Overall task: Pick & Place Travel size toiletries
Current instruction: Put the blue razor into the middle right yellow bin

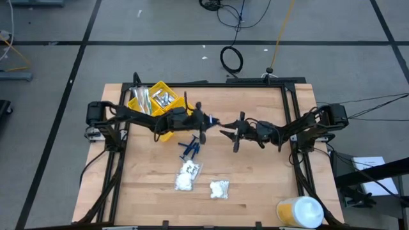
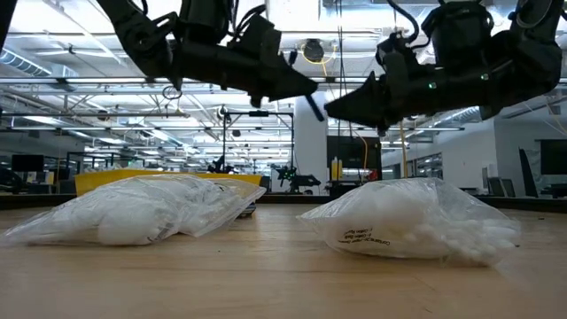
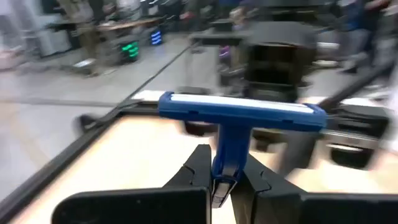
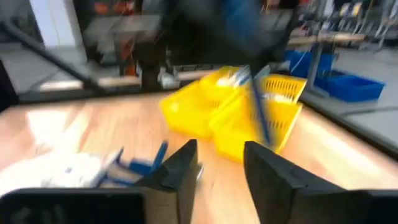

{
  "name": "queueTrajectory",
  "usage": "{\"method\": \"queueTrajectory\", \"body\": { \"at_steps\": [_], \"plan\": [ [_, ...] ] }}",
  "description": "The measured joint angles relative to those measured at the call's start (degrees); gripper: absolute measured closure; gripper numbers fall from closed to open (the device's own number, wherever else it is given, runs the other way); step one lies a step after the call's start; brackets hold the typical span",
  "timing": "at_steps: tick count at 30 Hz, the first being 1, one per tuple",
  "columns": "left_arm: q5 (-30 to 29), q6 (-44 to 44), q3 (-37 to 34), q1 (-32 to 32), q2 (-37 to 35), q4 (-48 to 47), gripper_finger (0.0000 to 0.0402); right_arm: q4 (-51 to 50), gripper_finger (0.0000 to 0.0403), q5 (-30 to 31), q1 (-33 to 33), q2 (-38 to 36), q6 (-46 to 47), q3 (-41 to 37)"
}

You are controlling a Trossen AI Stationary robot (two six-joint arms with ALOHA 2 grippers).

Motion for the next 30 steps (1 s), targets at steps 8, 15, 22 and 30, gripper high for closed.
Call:
{"method": "queueTrajectory", "body": {
  "at_steps": [8, 15, 22, 30],
  "plan": [
    [-7.73, -1.56, -3.35, 2.44, -8.25, -7.2, 0.0389, -4.73, 0.0211, -0.01, -0.18, 0.04, 0.22, -0.02],
    [-12.39, -12.03, -14.58, 9.33, -13.84, -5.49, 0.0385, -5.12, 0.0183, 0.13, -0.18, 0.04, 0.09, -0.02],
    [-13.33, -25.73, -21.12, 15.04, -14.96, -7.06, 0.0388, -5.04, 0.0189, 0.25, -0.71, 0.04, 0.35, -0.02],
    [-5.92, -33.7, -21.22, 17.18, -14.95, -16.02, 0.0352, -5.04, 0.0194, 0.19, -0.95, 0.04, 1.57, -0.02]
  ]
}}
